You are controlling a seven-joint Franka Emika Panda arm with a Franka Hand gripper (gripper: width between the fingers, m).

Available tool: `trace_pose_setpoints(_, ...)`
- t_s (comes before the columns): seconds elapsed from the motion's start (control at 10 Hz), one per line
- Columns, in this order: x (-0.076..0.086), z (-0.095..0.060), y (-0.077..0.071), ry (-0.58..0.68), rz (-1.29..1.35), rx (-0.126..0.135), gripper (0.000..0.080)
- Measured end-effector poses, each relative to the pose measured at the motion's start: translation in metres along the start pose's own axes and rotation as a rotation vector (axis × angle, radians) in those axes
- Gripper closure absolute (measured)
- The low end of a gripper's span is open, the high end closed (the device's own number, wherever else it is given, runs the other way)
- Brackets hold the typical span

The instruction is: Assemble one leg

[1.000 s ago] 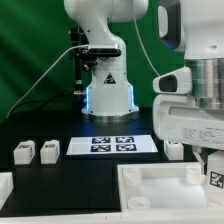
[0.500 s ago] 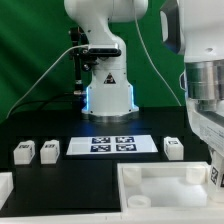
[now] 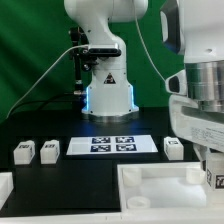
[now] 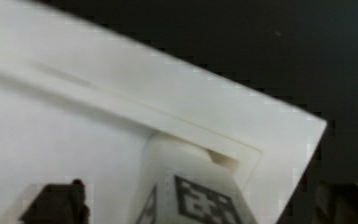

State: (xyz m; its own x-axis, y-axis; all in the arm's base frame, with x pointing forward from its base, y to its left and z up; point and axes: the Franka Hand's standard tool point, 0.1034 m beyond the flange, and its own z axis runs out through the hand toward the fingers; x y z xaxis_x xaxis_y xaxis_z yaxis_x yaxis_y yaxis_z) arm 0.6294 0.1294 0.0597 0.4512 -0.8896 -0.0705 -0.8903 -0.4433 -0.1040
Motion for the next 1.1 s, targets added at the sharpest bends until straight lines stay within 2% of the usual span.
trace_pose_setpoints(0.2, 0.0, 0.0, 0.003, -0.013, -0.296, -0.015, 0.0152)
trace_pose_setpoints(0.4, 0.001, 0.0, 0.004, -0.012, -0.499, -0.014, 0.015)
trace_pose_setpoints(0.5, 0.002, 0.0, 0.004, -0.007, -0.626, -0.022, 0.015)
trace_pose_setpoints(0.7, 0.01, -0.008, -0.001, 0.006, -1.074, -0.063, 0.015)
trace_pose_setpoints(0.8, 0.012, -0.01, -0.002, 0.008, -1.204, -0.07, 0.015)
trace_pose_setpoints(1.0, 0.013, -0.009, -0.002, 0.009, -1.179, -0.073, 0.015)
trace_pose_setpoints(1.1, 0.013, -0.009, -0.001, 0.009, -1.174, -0.073, 0.0263)
